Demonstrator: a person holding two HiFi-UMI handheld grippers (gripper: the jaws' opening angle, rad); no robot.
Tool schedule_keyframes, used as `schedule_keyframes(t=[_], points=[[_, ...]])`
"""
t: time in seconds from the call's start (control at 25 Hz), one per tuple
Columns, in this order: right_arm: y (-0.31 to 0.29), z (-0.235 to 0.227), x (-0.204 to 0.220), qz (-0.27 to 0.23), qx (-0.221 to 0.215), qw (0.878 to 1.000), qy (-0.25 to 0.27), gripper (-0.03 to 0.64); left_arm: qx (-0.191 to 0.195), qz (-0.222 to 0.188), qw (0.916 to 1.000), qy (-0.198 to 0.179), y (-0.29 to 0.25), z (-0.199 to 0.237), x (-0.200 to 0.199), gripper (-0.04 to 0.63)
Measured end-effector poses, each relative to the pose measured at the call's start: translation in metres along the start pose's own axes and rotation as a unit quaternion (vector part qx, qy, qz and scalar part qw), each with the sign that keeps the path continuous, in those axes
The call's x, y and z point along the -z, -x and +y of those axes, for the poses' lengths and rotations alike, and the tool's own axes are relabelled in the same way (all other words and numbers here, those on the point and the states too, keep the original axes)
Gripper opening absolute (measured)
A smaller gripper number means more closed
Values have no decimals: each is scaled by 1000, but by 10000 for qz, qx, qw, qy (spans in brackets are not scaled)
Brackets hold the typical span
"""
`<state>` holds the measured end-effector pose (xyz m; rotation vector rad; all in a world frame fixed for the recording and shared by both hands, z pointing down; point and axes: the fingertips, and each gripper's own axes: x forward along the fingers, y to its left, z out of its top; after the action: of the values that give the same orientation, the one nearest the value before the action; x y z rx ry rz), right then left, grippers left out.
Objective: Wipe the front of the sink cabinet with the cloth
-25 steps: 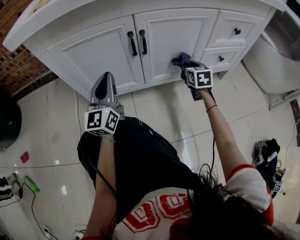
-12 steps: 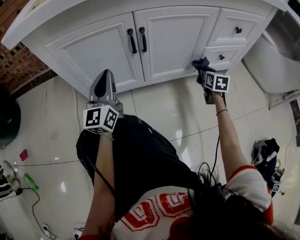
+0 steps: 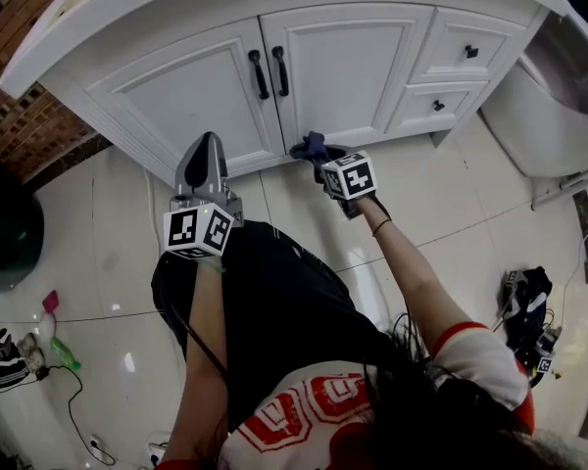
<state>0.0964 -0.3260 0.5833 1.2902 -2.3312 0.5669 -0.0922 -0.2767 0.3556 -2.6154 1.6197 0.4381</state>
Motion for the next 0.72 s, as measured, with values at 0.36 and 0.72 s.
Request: schedule_keyframes(t=[0.36, 0.72], points=[[-37, 23, -6, 182, -230, 9988, 404, 81, -48, 2, 10000, 44, 2, 3, 1, 0], [20, -118, 18, 347, 990, 9945, -25, 81, -31, 22, 10000, 49, 1, 3, 1, 0]])
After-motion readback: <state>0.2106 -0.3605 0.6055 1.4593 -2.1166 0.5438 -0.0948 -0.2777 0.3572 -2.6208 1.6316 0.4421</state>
